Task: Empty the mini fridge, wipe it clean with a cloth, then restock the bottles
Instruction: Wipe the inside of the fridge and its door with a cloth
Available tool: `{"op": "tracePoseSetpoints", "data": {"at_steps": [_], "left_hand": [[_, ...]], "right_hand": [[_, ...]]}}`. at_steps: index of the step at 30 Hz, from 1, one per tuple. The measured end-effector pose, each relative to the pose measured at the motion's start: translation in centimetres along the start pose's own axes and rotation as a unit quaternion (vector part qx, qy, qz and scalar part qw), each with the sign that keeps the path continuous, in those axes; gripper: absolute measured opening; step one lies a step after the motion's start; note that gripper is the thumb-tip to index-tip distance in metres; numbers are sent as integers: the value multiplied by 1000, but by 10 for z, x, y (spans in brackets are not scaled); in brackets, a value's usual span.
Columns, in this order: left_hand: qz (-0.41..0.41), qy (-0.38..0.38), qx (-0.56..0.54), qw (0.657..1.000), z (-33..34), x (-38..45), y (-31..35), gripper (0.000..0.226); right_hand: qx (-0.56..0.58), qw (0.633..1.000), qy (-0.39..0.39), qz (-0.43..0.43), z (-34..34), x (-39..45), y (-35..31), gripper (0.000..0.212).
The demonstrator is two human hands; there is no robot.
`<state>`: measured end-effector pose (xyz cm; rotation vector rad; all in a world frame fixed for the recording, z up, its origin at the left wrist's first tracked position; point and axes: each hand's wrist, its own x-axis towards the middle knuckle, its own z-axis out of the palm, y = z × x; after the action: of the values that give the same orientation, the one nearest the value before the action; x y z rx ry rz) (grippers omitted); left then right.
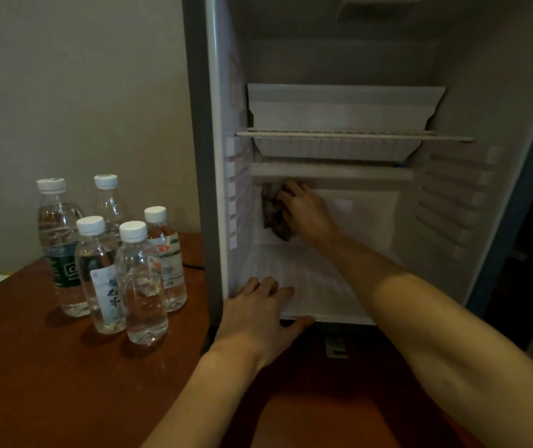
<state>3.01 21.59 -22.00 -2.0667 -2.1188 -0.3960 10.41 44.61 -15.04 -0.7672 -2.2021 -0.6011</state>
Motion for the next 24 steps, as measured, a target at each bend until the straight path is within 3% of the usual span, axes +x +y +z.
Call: {"op": "tracePoseSetpoints", "data": {"at_steps": [7,16,24], "left_hand": [[-4,-2,-2,1000,4,2,-1,71],[-1,2,-5,1000,4,2,-1,71],[-5,-13,-8,1000,2,3,-1,72]], "right_hand": [[12,999,23,21,5,-6,-5,28],[26,999,-33,20,40,-35,-20,26],[30,998,-55,19,27,-35,-27,26]]}}
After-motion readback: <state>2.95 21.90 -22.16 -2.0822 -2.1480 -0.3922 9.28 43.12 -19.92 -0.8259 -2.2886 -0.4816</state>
